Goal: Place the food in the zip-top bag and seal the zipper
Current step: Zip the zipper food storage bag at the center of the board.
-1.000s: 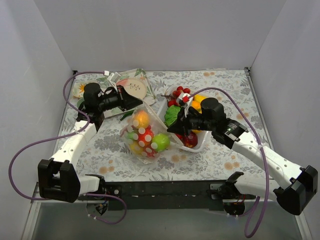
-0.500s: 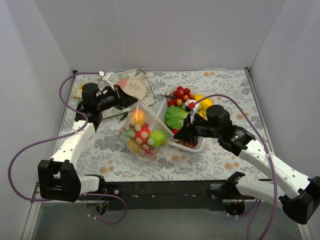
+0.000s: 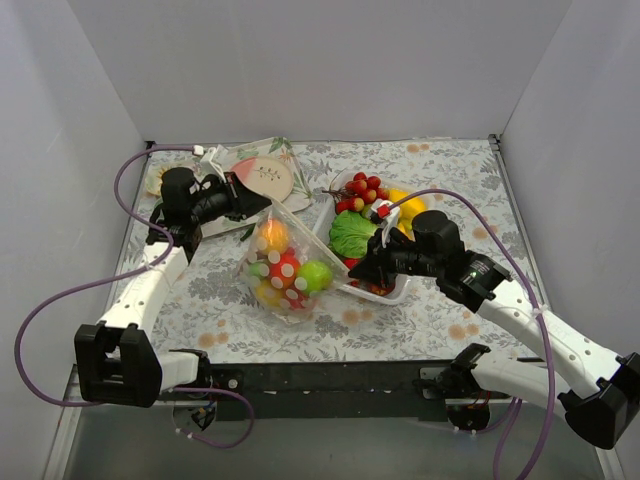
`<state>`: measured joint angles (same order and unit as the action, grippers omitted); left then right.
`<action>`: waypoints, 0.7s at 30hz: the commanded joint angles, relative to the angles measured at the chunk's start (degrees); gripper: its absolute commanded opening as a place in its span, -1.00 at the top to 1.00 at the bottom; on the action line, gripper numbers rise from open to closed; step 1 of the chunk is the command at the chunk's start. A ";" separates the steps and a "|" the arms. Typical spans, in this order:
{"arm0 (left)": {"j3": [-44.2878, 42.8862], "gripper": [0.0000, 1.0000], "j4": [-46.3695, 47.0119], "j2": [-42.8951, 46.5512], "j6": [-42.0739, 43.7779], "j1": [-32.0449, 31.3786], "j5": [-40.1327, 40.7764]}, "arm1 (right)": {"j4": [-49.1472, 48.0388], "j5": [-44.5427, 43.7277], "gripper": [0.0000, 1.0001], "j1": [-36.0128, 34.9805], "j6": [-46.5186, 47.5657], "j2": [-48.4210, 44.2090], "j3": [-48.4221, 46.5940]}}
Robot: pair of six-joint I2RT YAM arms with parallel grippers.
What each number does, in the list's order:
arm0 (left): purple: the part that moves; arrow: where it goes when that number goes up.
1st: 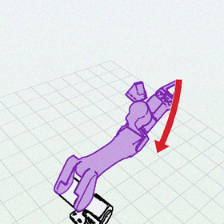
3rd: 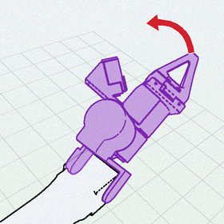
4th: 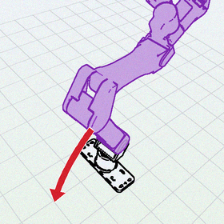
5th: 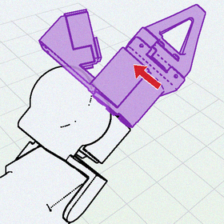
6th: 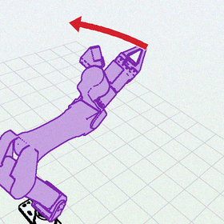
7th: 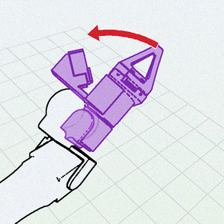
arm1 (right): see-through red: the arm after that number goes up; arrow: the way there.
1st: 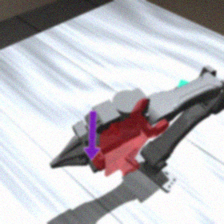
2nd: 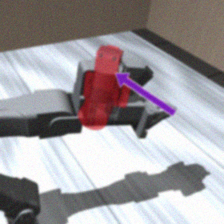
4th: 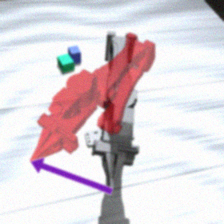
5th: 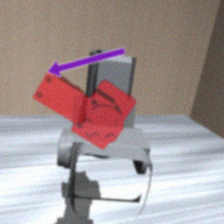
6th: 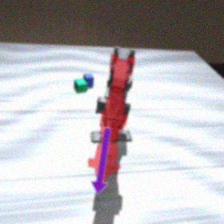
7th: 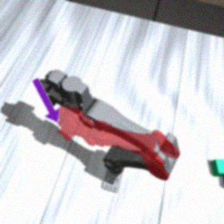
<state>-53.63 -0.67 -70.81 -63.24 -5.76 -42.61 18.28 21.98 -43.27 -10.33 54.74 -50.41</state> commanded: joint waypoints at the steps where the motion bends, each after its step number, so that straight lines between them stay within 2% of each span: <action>1: -1.48 1.00 1.73 2.43 1.37 2.42 7.18 | 5.10 2.28 0.97 -0.50 0.22 0.45 -0.74; 8: -2.80 1.00 -5.30 4.36 2.51 3.47 15.79 | 4.40 2.89 0.97 -0.59 0.48 6.42 -3.02; 13: -4.64 1.00 -7.07 4.36 2.86 3.56 17.12 | 1.32 4.57 0.97 -1.55 -1.10 14.22 -6.79; 14: -4.99 0.94 -7.50 4.27 2.78 3.56 17.03 | 1.23 3.87 0.97 -1.99 -1.36 16.08 -8.11; 16: -6.13 0.56 -8.91 3.40 3.12 3.56 17.91 | 1.66 2.73 0.97 -3.49 -1.89 21.69 -11.80; 17: -7.18 0.53 -10.22 3.05 3.82 3.56 18.09 | 1.84 1.76 0.97 -4.45 -2.41 23.55 -12.86; 20: -7.98 0.16 -11.81 2.16 4.88 3.56 18.61 | 1.32 0.53 0.97 -5.77 -3.29 29.97 -16.46; 21: -8.07 0.16 -11.99 2.08 5.14 3.56 18.62 | 0.62 0.17 0.97 -5.95 -3.82 31.20 -17.34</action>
<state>-59.05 -10.79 -68.88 -60.27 -2.35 -27.03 18.61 23.55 -47.64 -12.16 81.08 -63.33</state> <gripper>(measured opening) 0.389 0.134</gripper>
